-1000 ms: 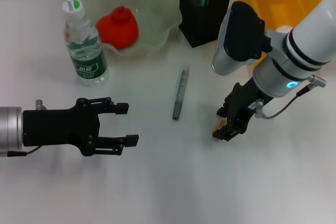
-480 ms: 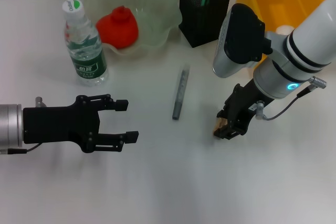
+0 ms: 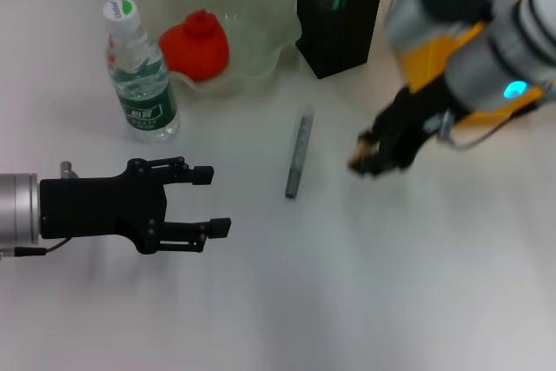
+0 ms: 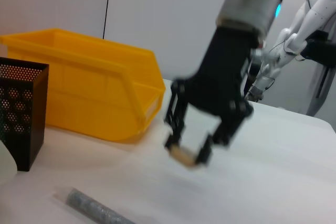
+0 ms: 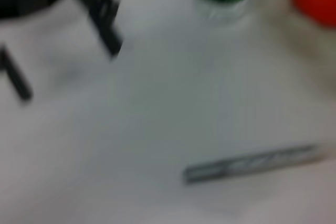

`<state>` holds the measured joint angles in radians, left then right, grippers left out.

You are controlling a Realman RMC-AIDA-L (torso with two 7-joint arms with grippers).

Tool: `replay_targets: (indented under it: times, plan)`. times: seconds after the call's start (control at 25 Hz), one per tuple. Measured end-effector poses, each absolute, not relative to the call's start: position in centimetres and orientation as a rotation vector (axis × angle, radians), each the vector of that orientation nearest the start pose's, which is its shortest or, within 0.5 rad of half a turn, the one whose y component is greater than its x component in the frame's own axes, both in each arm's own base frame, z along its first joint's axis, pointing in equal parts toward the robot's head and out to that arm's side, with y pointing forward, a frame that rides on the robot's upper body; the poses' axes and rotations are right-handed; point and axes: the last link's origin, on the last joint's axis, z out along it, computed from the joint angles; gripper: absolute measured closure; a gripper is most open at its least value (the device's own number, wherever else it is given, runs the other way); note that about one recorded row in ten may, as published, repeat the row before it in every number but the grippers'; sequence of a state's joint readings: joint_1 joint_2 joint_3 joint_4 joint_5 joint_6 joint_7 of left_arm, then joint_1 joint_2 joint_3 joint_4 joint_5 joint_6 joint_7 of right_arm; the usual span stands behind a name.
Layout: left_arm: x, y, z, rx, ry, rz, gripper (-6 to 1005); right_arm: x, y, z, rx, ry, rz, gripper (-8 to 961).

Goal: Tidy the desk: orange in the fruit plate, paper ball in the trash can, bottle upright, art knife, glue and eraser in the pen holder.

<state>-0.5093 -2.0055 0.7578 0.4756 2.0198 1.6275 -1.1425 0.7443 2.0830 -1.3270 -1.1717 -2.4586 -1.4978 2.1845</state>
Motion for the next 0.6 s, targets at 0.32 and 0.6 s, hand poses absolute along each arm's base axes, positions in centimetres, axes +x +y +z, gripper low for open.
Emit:
replay_targets:
  times: [0.32,0.6]
  plan:
    - [-28.6,29.7,-1.2,-2.891,-0.460,-0.662,187,12.9,39.8,2.5,-2.703,0.549,-0.125,532]
    - [-28.5,29.6,-1.4,-2.893,-0.456,-0.668,187,11.9,42.5,4.3,-2.516,0.566,0.041,534]
